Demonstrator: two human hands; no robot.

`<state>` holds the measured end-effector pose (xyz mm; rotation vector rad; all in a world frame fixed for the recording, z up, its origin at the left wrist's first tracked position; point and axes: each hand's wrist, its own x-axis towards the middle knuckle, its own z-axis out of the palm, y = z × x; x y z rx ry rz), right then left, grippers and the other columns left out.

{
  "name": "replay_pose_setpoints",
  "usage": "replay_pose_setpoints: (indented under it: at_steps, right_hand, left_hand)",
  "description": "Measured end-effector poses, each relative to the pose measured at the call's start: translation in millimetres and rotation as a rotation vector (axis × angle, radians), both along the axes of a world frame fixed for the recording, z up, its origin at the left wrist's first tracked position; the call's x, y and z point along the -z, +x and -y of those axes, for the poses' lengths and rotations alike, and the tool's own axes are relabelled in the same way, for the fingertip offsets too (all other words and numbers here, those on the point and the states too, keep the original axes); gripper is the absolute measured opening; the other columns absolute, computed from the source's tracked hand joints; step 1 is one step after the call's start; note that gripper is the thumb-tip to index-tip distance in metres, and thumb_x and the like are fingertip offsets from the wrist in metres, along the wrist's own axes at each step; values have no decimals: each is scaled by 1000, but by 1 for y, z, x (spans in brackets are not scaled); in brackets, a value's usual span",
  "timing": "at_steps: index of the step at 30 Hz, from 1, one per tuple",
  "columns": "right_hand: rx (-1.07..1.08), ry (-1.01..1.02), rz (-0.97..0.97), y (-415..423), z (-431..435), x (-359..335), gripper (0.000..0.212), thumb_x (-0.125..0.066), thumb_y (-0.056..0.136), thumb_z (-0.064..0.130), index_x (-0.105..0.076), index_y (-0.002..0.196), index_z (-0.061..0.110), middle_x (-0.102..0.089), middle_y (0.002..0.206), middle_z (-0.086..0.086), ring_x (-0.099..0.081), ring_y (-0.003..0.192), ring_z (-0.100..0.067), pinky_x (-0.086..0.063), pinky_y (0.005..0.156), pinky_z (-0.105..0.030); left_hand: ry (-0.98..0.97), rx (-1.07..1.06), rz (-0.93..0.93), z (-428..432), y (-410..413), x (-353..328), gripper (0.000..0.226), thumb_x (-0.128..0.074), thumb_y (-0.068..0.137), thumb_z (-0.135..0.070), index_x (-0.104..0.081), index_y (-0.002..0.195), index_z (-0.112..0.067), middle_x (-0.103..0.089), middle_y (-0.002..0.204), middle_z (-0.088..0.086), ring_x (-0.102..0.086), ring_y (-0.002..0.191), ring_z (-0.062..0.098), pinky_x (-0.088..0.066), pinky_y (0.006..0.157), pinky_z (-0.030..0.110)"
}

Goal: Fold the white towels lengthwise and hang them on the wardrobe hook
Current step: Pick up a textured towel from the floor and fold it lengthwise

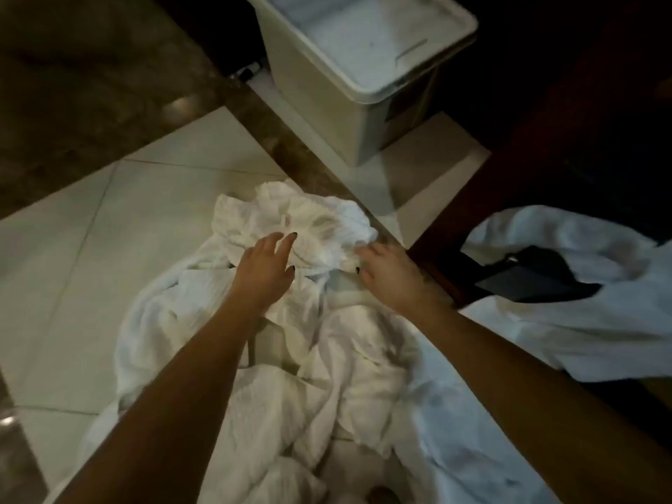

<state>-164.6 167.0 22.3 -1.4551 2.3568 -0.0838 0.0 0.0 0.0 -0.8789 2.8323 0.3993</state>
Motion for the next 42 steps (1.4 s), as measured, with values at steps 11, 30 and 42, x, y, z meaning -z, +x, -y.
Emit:
replay_pose_setpoints:
  at_steps: [11,30,42]
  right_hand:
    - [-41,-143,-244,-3,81,145,57,-49,93,45,-36,143,20,-33,147,-15,-32,131,-33,-22,106,-41]
    - [155,-576,128,-12,32,-6,22,-55,92,-3,-67,110,-2,-58,105,-23,-57,95,-35,-43,86,-33]
    - [274,-735,163,1,-14,-350,20,-57,93,1,-68,110,0,-63,102,-13,-60,90,-18,-48,81,-23]
  left_hand:
    - [366,-362,-322,70,-56,107,59,-56,93,-33,-28,146,-32,-57,131,8,-53,117,29,-44,100,48]
    - [511,-186,-624,38,-45,-45,32,-68,87,-25,-66,117,-14,-56,103,-3,-60,93,12,-48,80,15]
    - [595,-89,-790,13,-36,-389,11,-74,80,-12,-67,81,-4,-59,89,-1,-60,74,15,-52,66,30]
